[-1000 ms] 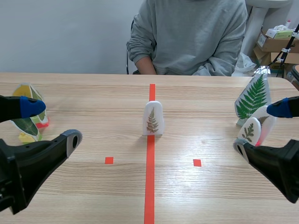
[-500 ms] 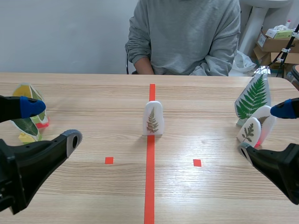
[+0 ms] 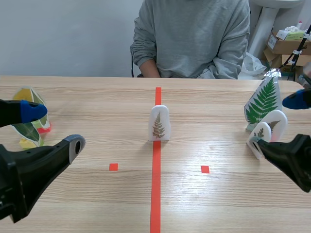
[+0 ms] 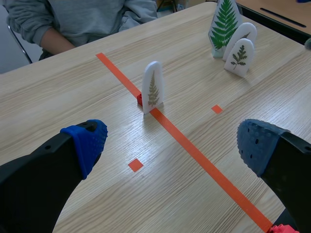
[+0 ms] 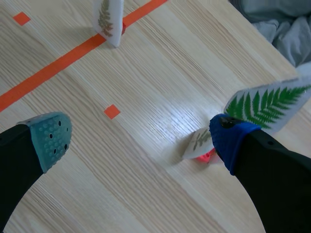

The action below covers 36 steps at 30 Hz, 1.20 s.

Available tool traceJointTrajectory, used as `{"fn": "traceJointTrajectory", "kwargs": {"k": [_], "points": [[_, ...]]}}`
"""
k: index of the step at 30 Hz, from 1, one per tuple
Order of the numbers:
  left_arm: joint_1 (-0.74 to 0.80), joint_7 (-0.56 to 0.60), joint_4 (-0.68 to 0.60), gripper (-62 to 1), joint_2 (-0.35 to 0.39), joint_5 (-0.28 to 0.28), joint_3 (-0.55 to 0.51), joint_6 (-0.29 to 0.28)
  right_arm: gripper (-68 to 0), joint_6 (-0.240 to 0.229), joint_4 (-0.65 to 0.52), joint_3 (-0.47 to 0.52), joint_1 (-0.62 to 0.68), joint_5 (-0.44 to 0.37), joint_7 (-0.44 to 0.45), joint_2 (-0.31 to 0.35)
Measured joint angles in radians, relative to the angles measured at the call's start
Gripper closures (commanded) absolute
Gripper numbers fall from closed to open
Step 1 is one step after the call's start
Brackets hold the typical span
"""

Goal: Do the leaf sorting experiment

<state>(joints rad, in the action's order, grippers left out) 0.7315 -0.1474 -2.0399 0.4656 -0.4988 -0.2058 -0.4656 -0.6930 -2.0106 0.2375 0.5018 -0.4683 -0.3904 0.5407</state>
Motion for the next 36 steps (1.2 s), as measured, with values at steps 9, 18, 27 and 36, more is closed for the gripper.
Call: {"fn": "traceJointTrajectory", "kwargs": {"k": [9, 18, 27, 36], "points": [[0.0, 0.001, 0.0, -57.2, -0.018, 0.003, -0.001, 0.0, -57.8, 0.044, 0.322, -0.36, -0.401, -0.007, 0.047, 0.204], [0.0, -0.056, 0.0, -57.2, -0.087, 0.008, -0.002, 0.0, -57.8, 0.037, 0.665, -0.772, -0.858, -0.048, 0.071, 0.115], [0.0, -0.08, 0.001, -57.2, -0.138, 0.008, -0.009, 0.0, -57.8, 0.015, 1.034, -0.985, -1.062, 0.057, 0.101, -0.173], [0.0, -0.09, 0.001, -57.2, -0.138, 0.008, -0.093, 0.0, -57.8, 0.016, 1.249, -0.997, -1.074, 0.219, 0.235, -0.371]]}}
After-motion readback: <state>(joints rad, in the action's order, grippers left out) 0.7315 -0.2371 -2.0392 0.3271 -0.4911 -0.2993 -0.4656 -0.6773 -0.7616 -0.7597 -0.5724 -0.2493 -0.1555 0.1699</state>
